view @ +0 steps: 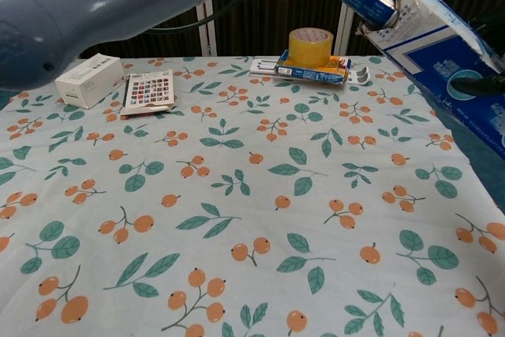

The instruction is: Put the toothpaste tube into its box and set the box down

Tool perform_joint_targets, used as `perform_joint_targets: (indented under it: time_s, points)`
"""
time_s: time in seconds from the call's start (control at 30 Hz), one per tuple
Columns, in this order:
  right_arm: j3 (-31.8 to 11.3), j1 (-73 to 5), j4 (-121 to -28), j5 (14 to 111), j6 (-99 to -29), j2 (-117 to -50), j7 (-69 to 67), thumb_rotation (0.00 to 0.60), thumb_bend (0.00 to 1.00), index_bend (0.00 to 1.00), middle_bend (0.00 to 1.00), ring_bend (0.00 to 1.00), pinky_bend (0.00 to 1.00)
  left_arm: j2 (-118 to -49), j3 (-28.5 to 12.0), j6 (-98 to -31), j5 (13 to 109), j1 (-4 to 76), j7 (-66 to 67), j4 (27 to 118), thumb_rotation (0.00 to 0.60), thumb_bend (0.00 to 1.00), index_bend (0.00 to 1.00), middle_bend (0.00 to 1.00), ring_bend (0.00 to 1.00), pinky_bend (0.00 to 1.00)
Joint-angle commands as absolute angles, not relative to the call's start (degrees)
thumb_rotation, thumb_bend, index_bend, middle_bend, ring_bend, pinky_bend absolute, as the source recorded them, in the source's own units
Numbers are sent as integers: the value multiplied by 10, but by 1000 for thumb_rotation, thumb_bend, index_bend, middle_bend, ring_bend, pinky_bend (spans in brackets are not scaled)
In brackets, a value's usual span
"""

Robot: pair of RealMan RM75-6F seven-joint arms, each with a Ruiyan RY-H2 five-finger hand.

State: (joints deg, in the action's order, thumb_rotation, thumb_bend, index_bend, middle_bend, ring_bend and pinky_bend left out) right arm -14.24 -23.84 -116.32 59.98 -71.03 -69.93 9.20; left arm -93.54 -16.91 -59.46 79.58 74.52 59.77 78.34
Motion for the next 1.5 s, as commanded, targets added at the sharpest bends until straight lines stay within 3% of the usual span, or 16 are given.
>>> perform_joint_targets:
  time_s: [0.03, 0.27, 0.43, 0.6, 0.73, 0.83, 1.23, 1.5]
  points:
    - [-153, -236, -1171, 584, -712, -700, 71, 600, 342, 527, 614, 470, 517, -941, -174, -591, 826, 767, 574, 760, 600, 549, 717, 715, 676, 788]
    - [-177, -233, -1182, 569, -715, -695, 27, 600, 342, 527, 614, 470, 534, -950, -178, -585, 866, 799, 530, 731, 600, 419, 643, 618, 594, 741]
    - [-197, -227, -1201, 547, -712, -692, -24, 600, 342, 527, 614, 470, 534, -948, -180, -583, 881, 810, 524, 720, 600, 169, 427, 360, 373, 509]
    - [-235, -216, -1218, 514, -703, -691, -118, 600, 342, 526, 614, 470, 534, -934, -195, -587, 885, 819, 527, 725, 600, 18, 255, 179, 234, 382]
    - [-241, -201, -1203, 553, -710, -711, -189, 600, 342, 527, 614, 470, 534, -913, -204, -585, 894, 827, 526, 738, 600, 0, 143, 70, 141, 308]
    - [-231, -194, -1191, 586, -715, -729, -217, 600, 342, 527, 614, 470, 534, -903, -208, -586, 898, 831, 526, 746, 600, 0, 113, 26, 94, 269]
    - [-227, -174, -1155, 673, -774, -807, -322, 600, 343, 527, 614, 470, 534, -882, -222, -620, 925, 837, 498, 761, 600, 0, 91, 20, 84, 256]
    - [-241, -165, -1145, 664, -805, -849, -364, 600, 343, 527, 614, 470, 534, -858, -232, -640, 934, 832, 480, 786, 600, 0, 90, 25, 84, 256]
